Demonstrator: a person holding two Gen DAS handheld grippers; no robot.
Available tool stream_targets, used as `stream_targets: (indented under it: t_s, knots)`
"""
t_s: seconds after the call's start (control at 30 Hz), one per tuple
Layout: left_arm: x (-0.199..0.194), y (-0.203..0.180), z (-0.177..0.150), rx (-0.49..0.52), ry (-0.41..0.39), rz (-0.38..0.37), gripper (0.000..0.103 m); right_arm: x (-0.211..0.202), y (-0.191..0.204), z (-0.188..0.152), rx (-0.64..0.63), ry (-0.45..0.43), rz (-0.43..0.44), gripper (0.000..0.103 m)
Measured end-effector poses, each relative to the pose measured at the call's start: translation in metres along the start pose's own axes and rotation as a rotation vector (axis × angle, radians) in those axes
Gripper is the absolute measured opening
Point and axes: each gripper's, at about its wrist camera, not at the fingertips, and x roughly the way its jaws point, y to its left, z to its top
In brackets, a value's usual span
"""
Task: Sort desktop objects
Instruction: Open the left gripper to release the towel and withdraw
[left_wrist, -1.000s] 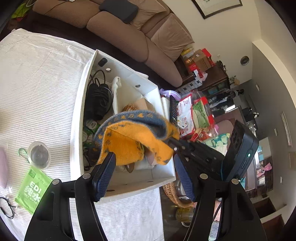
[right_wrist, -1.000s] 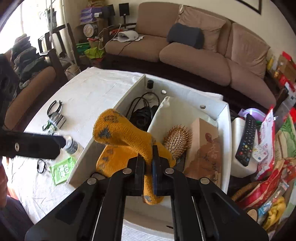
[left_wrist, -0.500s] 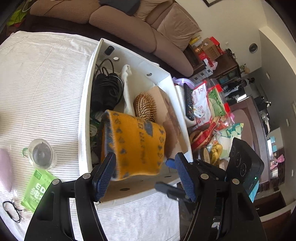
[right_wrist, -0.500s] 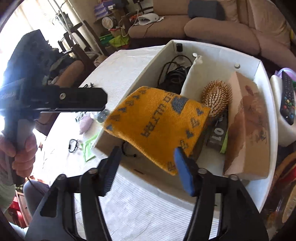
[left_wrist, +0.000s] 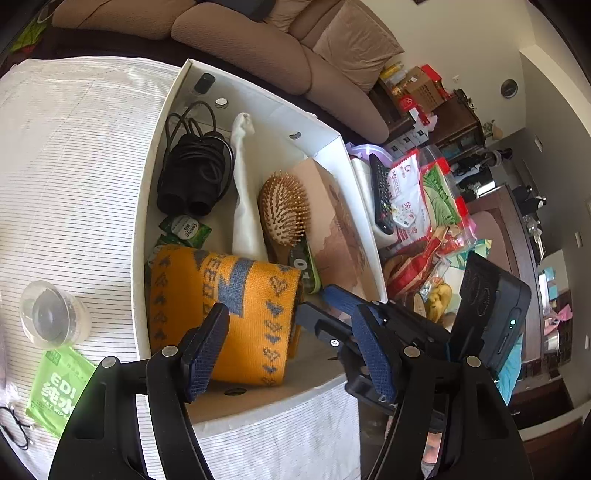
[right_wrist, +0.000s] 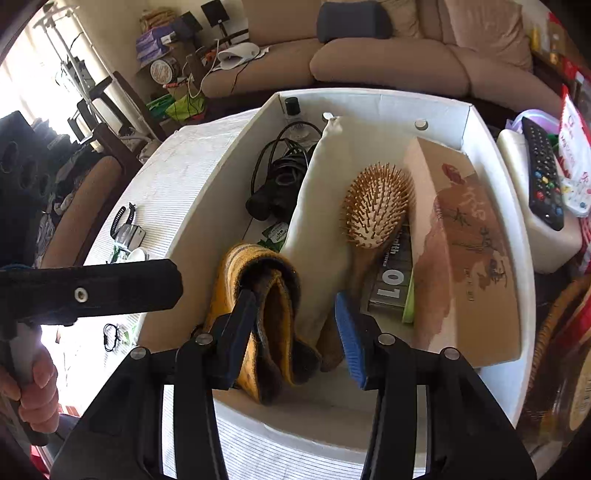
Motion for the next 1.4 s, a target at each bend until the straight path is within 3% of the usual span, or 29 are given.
stream_targets:
  t_s: [0.13, 0.2, 0.23, 0.43, 0.47, 0.53, 0.57, 0.63, 0.7, 0.77, 0.83, 0.87, 1.17, 1.27, 1.4]
  knots:
    - [0.006, 0.002, -0.002, 0.0, 0.01, 0.014, 0.071, 0.024, 0.001, 0.0, 0.014, 0.032, 0.018, 0.042]
    - [0.011, 0.003, -0.004, 0.003, 0.021, 0.018, 0.071, 0.032, 0.003, -0.002, 0.027, 0.053, 0.053, 0.031]
    - [0.013, 0.003, -0.005, 0.004, 0.026, 0.02, 0.071, 0.037, 0.003, -0.004, 0.046, 0.076, 0.076, 0.017]
    - [0.02, 0.008, -0.009, -0.006, 0.032, 0.016, 0.073, 0.055, -0.007, -0.016, 0.251, 0.132, 0.351, 0.014]
    - [0.021, 0.009, -0.009, -0.008, 0.032, 0.019, 0.074, 0.056, -0.012, -0.016, 0.271, 0.131, 0.333, 0.014]
    - [0.023, 0.009, -0.009, -0.009, 0.033, 0.029, 0.075, 0.059, -0.019, -0.014, 0.249, 0.152, 0.181, 0.016]
    - [0.026, 0.009, -0.008, -0.008, 0.036, 0.035, 0.076, 0.061, -0.021, -0.013, 0.224, 0.163, 0.134, 0.011]
    - [0.032, 0.007, -0.009, -0.001, 0.044, 0.051, 0.078, 0.06, -0.021, -0.012, 0.206, 0.166, 0.144, 0.011]
    - [0.036, 0.005, -0.011, 0.024, 0.047, 0.092, 0.078, 0.053, -0.014, -0.012, 0.162, 0.15, 0.126, 0.017]
    - [0.035, 0.004, -0.015, 0.055, 0.029, 0.136, 0.078, 0.039, -0.005, -0.013, 0.089, 0.114, 0.042, 0.035]
    - [0.033, 0.006, -0.021, 0.072, 0.015, 0.154, 0.078, 0.025, 0.004, -0.015, 0.024, 0.082, -0.035, 0.045]
    - [0.031, 0.006, -0.024, 0.075, 0.01, 0.155, 0.078, 0.018, 0.005, -0.017, 0.009, 0.067, -0.058, 0.045]
    - [0.011, -0.012, -0.049, 0.146, -0.043, 0.219, 0.08, -0.013, -0.012, -0.04, 0.083, 0.024, -0.127, 0.045]
    - [0.004, -0.02, -0.054, 0.181, -0.076, 0.265, 0.082, -0.022, -0.024, -0.048, 0.098, 0.012, -0.16, 0.054]
    - [-0.009, -0.027, -0.059, 0.208, -0.117, 0.294, 0.082, -0.035, -0.034, -0.056, 0.116, -0.012, -0.164, 0.055]
